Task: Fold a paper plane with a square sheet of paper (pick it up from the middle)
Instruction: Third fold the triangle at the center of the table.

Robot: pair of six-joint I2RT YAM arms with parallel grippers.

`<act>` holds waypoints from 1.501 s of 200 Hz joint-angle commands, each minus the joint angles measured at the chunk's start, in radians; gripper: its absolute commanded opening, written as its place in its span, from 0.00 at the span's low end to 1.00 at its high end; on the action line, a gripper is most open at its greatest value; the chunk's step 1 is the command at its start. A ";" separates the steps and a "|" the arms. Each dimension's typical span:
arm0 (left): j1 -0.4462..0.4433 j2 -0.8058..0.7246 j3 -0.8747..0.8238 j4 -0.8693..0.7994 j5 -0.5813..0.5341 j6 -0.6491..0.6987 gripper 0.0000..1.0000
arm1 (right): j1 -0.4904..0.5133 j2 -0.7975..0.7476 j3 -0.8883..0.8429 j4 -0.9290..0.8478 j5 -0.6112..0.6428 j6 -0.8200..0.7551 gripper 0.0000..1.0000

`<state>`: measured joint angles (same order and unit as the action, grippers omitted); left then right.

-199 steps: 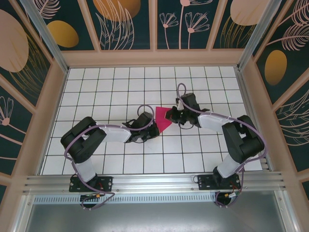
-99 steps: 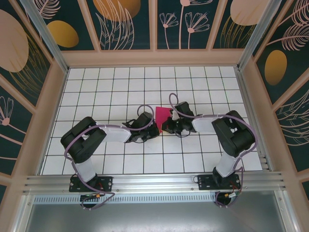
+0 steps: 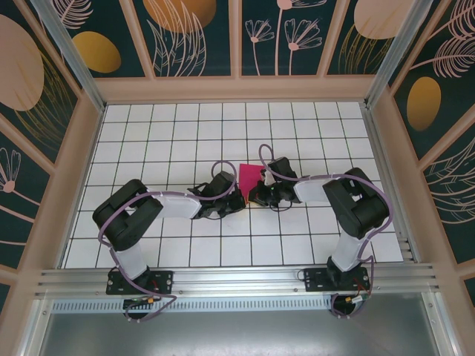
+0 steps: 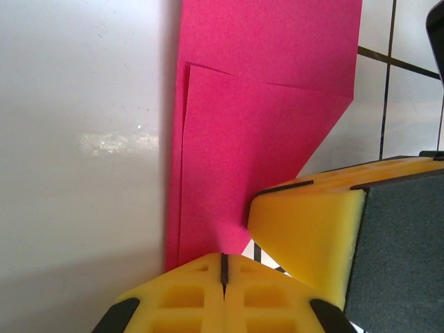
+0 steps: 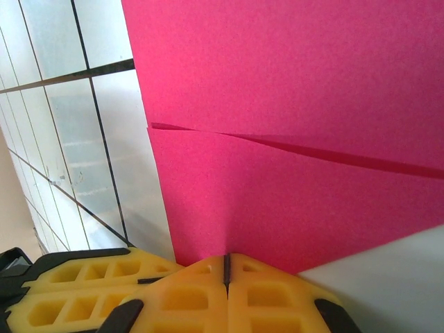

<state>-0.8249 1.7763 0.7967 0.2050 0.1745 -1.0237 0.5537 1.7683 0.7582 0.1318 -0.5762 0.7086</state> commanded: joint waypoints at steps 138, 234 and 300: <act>0.000 0.018 -0.069 -0.160 -0.040 -0.040 0.00 | -0.137 0.067 0.076 -0.049 0.061 -0.058 0.00; 0.000 -0.022 0.065 -0.136 -0.004 0.065 0.00 | -0.189 -0.058 0.122 -0.116 0.058 -0.105 0.00; 0.003 -0.017 0.170 -0.175 -0.144 0.067 0.00 | -0.190 -0.156 0.033 -0.096 0.022 -0.063 0.25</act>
<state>-0.8249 1.7668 0.9390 0.0994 0.1169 -0.9703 0.3672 1.6279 0.8333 0.0410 -0.5289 0.6365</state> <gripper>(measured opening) 0.070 0.216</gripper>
